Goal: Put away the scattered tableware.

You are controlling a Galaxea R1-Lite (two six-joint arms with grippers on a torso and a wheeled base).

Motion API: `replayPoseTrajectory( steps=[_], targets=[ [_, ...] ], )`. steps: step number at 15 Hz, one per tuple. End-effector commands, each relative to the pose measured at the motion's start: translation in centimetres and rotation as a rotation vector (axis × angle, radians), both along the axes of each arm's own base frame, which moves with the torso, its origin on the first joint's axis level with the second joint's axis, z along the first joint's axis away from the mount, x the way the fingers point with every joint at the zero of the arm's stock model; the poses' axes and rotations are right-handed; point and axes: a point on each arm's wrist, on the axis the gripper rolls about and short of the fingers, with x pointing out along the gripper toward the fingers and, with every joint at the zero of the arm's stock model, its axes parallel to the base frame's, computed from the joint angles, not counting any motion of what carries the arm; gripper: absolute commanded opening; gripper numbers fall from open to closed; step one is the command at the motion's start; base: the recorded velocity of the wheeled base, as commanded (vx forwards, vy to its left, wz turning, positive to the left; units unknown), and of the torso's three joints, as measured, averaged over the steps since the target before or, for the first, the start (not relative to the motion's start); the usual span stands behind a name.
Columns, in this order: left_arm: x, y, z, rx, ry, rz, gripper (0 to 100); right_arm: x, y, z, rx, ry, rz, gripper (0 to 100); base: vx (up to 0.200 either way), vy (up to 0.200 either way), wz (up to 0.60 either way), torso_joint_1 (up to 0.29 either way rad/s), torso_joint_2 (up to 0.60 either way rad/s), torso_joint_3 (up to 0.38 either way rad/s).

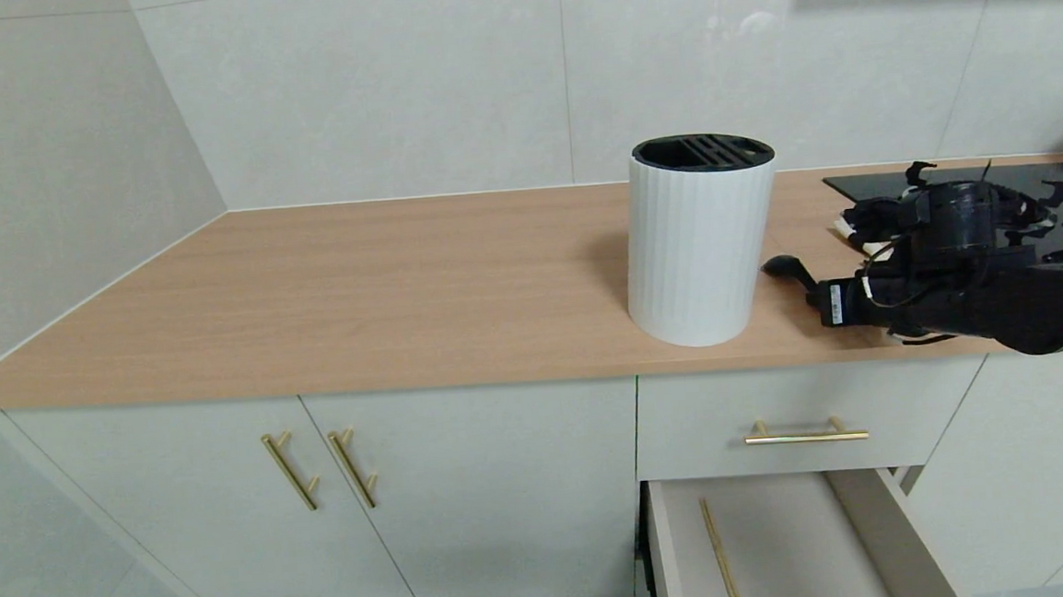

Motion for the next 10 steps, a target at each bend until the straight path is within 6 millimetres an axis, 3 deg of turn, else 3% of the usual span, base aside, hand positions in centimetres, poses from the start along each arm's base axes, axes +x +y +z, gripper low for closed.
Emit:
replayPoseTrajectory(
  steps=[1, 9, 10],
  targets=[
    [0.0, 0.0, 0.0, 0.000, 0.000, 0.000, 100, -2.0, -0.3, 2.1, 0.033, -0.042, -0.021, 0, 0.000, 0.000, 0.00, 0.000, 0.00, 0.000],
    [0.0, 0.0, 0.0, 0.000, 0.000, -0.001, 100, -16.7, -0.2, 4.4, 0.001, 0.017, 0.001, 0, 0.000, 0.000, 0.00, 0.000, 0.00, 0.000],
    [0.0, 0.0, 0.0, 0.000, 0.000, 0.000, 100, -17.4, -0.1, 4.4, 0.000, 0.011, 0.010, 0, 0.000, 0.000, 0.00, 0.000, 0.00, 0.000]
  ],
)
